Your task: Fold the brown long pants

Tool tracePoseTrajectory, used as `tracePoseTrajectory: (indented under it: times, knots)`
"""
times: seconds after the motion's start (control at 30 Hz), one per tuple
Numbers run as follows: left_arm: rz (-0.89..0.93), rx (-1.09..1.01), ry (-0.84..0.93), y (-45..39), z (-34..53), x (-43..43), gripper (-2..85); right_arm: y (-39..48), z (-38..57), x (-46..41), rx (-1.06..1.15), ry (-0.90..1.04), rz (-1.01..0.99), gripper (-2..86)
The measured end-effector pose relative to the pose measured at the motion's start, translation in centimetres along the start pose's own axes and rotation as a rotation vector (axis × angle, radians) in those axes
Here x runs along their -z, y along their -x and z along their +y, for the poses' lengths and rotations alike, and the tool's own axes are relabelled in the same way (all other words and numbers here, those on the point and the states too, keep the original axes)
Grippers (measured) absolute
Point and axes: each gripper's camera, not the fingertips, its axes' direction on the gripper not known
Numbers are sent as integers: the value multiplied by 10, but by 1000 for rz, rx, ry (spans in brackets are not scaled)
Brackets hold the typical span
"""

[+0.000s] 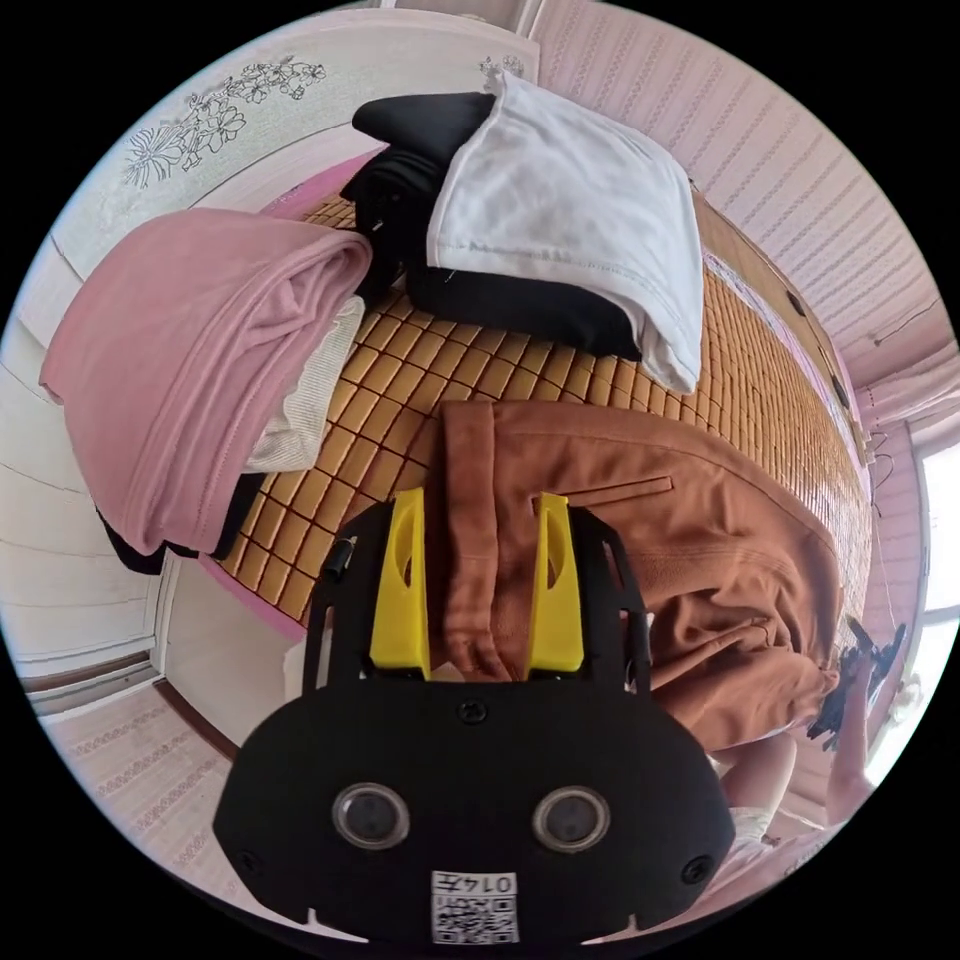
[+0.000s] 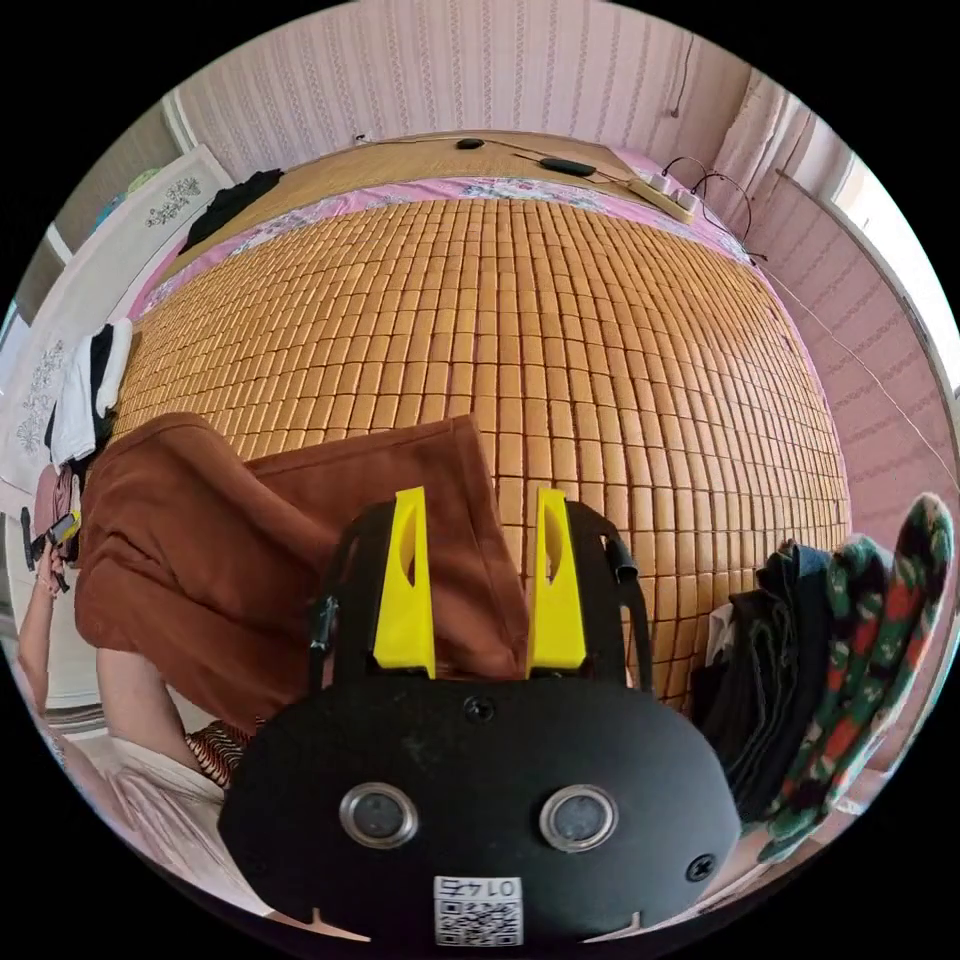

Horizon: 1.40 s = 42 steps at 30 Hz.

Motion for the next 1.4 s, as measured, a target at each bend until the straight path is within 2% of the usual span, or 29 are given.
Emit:
tracePoseTrajectory:
  times: [0.07, 0.17, 0.23, 0.37, 0.47, 0.6, 0.83, 0.93, 1.03, 1.1, 1.2, 1.27, 1.4]
  knots:
    - [-77, -38, 51, -22, -4, -21, 157, 0, -24, -35, 4, 94, -10, 127]
    - [-82, -38, 57, -39, -10, -25, 141, -7, -30, -33, -1, 18, -30, 33]
    - [-91, -61, 58, -48, -13, -26, 120, -16, -32, -26, -16, -25, -27, 9]
    - [-192, -140, 1, -82, -22, -27, 11, -44, -44, -4, -80, -153, -138, 1]
    - [-266, -201, -10, -109, -32, -35, 1, -41, -66, -3, -54, -168, -97, 2]
    - [-254, -196, -29, -126, -49, -42, -3, -35, -98, -21, -33, -111, -26, 2]
    - [-263, -181, -88, -152, -76, -63, 4, -48, -120, -65, -164, -48, -2, 17]
    - [-205, -162, -107, -147, -71, -61, 10, -53, -90, -47, -113, -116, -26, 56]
    - [-152, -178, -165, -149, -48, -40, 12, -65, -29, -30, -43, -97, -25, 79]
    - [-94, -257, -222, -159, -23, -21, 11, -78, 15, -23, -45, -63, 3, 93]
    - [20, -449, -205, -199, 27, -3, 13, -100, 85, -21, -94, 35, 4, 144]
    - [135, -610, -138, -245, 73, -3, 21, -115, 138, -22, -179, 70, -62, 168]
    - [320, -769, -23, -319, 139, -29, 43, -134, 198, -45, -321, 71, -243, 161]
